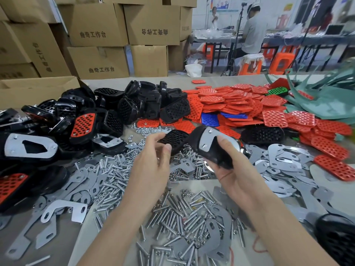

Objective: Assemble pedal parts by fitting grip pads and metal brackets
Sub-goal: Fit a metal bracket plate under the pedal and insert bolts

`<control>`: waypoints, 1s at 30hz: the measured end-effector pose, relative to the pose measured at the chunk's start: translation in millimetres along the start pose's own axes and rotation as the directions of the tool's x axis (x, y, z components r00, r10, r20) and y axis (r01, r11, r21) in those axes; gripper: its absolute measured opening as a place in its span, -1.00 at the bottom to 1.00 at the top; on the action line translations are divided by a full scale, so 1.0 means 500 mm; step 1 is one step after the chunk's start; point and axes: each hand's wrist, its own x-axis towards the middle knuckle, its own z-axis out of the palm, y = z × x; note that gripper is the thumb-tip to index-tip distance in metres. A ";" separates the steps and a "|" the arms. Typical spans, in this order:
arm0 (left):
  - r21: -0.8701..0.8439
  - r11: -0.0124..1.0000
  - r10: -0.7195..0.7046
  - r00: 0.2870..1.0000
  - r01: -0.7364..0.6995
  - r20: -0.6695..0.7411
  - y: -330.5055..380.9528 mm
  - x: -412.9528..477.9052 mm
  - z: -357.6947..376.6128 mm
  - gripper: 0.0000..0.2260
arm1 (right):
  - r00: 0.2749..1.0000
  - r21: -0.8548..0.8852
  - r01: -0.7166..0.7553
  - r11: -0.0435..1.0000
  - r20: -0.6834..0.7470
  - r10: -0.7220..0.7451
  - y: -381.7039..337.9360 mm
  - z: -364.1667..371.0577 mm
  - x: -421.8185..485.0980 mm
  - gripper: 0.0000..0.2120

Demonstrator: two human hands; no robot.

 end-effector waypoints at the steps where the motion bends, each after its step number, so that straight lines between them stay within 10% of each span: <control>1: 0.053 0.998 0.018 1.000 -0.018 0.008 -0.006 0.002 -0.002 -0.76 | 0.999 0.031 0.008 0.999 -0.034 -0.007 -0.006 -0.003 0.003 -0.74; 8: 0.497 0.842 0.079 0.959 -0.210 0.271 -0.022 -0.007 0.032 -0.65 | 0.994 0.144 0.019 0.989 -0.111 -0.003 -0.040 -0.011 0.006 -0.75; 14: 0.439 0.882 0.084 0.975 -0.169 0.208 -0.023 0.003 0.030 -0.68 | 1.000 0.129 -0.002 0.992 -0.014 0.004 -0.047 -0.015 -0.002 -0.78; 22: -0.240 0.967 -0.097 0.995 0.087 -0.029 0.006 0.008 0.003 -0.93 | 0.999 0.123 -0.045 0.991 -0.002 0.046 -0.041 -0.002 -0.008 -0.59; 27: -0.809 0.427 -0.277 0.911 0.403 0.307 0.028 0.013 -0.003 -0.80 | 0.998 0.133 -0.069 0.989 0.008 0.069 -0.038 -0.004 -0.008 -0.59; 30: -0.808 0.362 -0.280 0.881 0.465 0.382 0.039 0.004 0.012 -0.80 | 0.997 0.130 -0.063 0.990 0.046 0.058 -0.033 -0.006 -0.006 -0.53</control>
